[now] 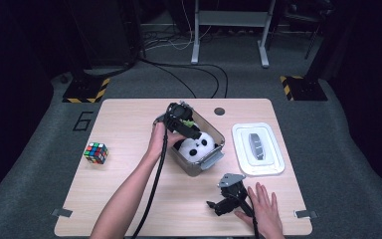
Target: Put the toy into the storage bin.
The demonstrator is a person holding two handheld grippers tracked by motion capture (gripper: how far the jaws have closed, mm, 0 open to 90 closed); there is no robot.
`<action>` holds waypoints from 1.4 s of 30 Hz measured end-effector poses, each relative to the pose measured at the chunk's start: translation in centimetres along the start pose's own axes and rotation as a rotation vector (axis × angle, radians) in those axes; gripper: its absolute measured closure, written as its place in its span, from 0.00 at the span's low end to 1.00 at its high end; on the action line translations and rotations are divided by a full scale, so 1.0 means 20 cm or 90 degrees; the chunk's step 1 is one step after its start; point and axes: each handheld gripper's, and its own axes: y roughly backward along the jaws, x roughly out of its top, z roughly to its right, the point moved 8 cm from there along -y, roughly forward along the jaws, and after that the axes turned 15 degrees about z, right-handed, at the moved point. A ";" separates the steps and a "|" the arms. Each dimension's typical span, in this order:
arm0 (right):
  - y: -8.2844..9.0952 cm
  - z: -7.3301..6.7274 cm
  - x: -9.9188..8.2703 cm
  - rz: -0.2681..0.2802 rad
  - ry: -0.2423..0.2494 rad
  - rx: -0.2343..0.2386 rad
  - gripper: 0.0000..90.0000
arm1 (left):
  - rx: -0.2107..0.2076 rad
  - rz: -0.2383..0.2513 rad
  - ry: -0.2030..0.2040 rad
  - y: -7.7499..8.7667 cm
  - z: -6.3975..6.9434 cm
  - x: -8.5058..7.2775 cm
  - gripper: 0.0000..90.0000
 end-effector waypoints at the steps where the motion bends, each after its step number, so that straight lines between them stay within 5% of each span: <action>1: 0.00 0.00 0.00 0.000 0.000 0.000 0.00 | 0.002 -0.010 -0.005 -0.01 0.01 -0.01 0.00; 3: 0.00 0.00 0.00 0.000 0.000 0.000 0.00 | 0.011 -0.053 -0.026 -0.05 0.02 -0.05 0.02; 6: 0.00 0.00 0.00 0.000 0.000 0.000 0.00 | 0.017 -0.067 -0.021 -0.09 0.03 -0.08 0.00; 13: 0.00 0.00 0.00 0.000 0.001 0.000 0.00 | 0.053 -0.106 -0.056 -0.11 0.05 -0.09 0.00; 18: 0.00 0.00 0.00 0.000 0.001 0.001 0.00 | 0.020 -0.048 -0.028 -0.06 0.03 -0.07 0.01; 24: 0.00 0.00 0.00 0.000 0.000 0.001 0.00 | 0.013 0.008 -0.016 0.03 0.01 -0.06 0.00; 27: 0.00 0.00 0.00 0.000 0.000 0.001 0.00 | 0.023 0.047 -0.007 0.10 -0.01 -0.04 0.00; 42: 0.00 0.00 0.00 0.000 -0.001 0.000 0.00 | 0.066 0.129 0.010 0.37 -0.17 -0.08 0.00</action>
